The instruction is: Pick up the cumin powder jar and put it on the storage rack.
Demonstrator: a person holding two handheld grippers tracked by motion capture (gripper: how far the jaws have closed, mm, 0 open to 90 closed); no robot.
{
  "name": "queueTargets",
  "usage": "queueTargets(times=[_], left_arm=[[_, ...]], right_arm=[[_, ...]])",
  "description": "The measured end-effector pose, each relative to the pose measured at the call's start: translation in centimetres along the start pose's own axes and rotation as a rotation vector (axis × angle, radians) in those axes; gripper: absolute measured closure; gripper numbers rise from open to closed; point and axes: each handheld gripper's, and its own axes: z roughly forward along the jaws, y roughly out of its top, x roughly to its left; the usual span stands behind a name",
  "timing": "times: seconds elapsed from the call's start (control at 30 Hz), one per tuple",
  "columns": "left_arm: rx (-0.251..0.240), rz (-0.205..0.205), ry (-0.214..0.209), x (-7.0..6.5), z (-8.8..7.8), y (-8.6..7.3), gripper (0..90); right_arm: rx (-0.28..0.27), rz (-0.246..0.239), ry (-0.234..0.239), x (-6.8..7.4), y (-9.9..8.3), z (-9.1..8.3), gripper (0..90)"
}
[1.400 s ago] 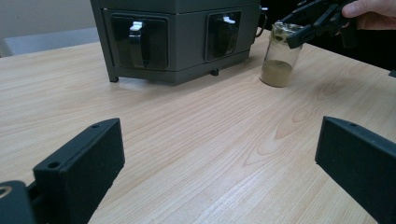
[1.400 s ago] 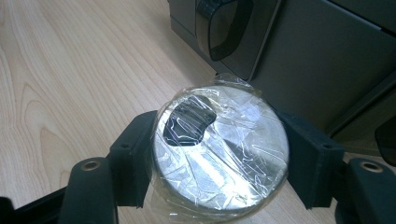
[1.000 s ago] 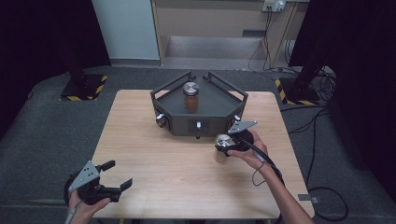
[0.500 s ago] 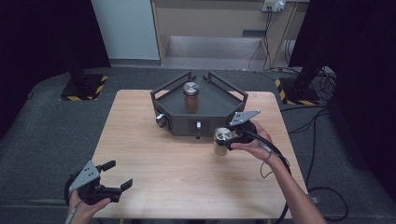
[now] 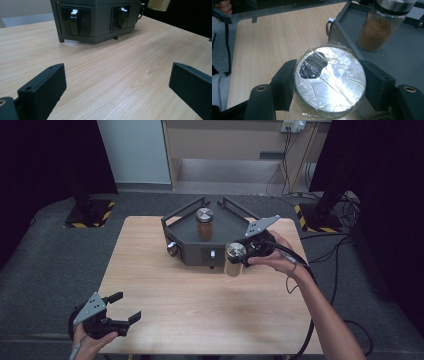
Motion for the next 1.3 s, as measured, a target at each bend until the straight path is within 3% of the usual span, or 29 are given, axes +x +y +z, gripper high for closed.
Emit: queueTargets(times=[0.27,0.67,1.0,1.3], left_arm=[[0.002,0.000,0.002,0.0,0.0,0.0,0.3],[0.004,0.000,-0.002,0.2,-0.1,0.0,0.3],[0.007,-0.002,-0.004,0.3,-0.1,-0.1,0.4],[0.008,-0.002,-0.007,0.4,-0.1,-0.1,0.4]], right_arm=[[0.008,-0.030,0.023,-0.9,3.1,-0.7,34.5],[0.001,-0.023,0.010,-1.7,5.9,-0.7,34.5],[0.001,0.023,-0.054,-2.4,7.2,-0.1,34.5],[0.021,0.088,-0.169,-3.3,8.2,1.4,34.6]])
